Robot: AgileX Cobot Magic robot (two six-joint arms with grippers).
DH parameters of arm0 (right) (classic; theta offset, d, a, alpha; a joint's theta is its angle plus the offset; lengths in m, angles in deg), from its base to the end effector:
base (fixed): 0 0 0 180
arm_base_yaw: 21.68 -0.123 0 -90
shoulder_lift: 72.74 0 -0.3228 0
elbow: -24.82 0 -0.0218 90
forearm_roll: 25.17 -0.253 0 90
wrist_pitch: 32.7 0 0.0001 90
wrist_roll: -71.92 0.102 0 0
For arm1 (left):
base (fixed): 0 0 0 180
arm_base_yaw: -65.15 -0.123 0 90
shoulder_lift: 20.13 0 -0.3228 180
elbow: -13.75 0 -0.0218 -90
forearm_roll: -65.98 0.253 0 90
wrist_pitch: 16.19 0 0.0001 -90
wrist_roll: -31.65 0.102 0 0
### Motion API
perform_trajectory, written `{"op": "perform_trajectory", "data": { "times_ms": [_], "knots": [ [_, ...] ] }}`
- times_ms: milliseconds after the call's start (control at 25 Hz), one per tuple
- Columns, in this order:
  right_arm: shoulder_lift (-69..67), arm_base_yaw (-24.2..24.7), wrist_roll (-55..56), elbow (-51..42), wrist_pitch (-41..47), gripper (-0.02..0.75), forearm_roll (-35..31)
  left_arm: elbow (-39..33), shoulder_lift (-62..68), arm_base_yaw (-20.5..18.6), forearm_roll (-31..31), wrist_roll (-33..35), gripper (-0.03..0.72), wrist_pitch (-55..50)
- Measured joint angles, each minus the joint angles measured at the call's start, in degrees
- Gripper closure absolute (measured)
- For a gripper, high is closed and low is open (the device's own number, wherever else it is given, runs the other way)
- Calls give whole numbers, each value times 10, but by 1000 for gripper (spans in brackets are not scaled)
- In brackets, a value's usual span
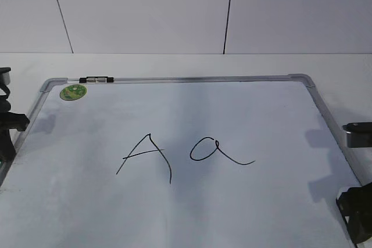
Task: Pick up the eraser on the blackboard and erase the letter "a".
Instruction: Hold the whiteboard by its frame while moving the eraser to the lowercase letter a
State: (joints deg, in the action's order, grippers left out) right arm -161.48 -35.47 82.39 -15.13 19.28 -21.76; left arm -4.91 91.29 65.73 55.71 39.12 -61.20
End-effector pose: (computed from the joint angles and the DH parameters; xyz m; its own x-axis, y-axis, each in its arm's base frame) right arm 0.1981 0.0437 0.2027 -0.9955 -0.0946 0.0039 -0.0947 0.9943 -0.0479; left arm 0.3347 -0.0163 0.1765 -0.9955 0.0130 -0.0940 0.0248 0.9918 -0.1253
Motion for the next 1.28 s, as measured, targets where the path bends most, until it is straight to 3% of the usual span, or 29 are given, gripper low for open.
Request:
{"op": "perform_trajectory", "data": {
  "times_ms": [440, 840, 1000, 1280],
  "knots": [
    [-4, 0, 0, 24, 20, 178, 2, 0, 2, -1, -1, -5, 671, 0],
    [-4, 0, -13, 173, 143, 178, 10, 1, 3, -1, -2, -5, 671, -1],
    [-4, -2, -36, 239, 172, 178, -19, 1, 3, -1, -2, -5, 671, -1],
    [-21, -74, -55, 318, 181, 178, -42, 1, 3, -1, -2, -5, 671, -1]
  ]
}}
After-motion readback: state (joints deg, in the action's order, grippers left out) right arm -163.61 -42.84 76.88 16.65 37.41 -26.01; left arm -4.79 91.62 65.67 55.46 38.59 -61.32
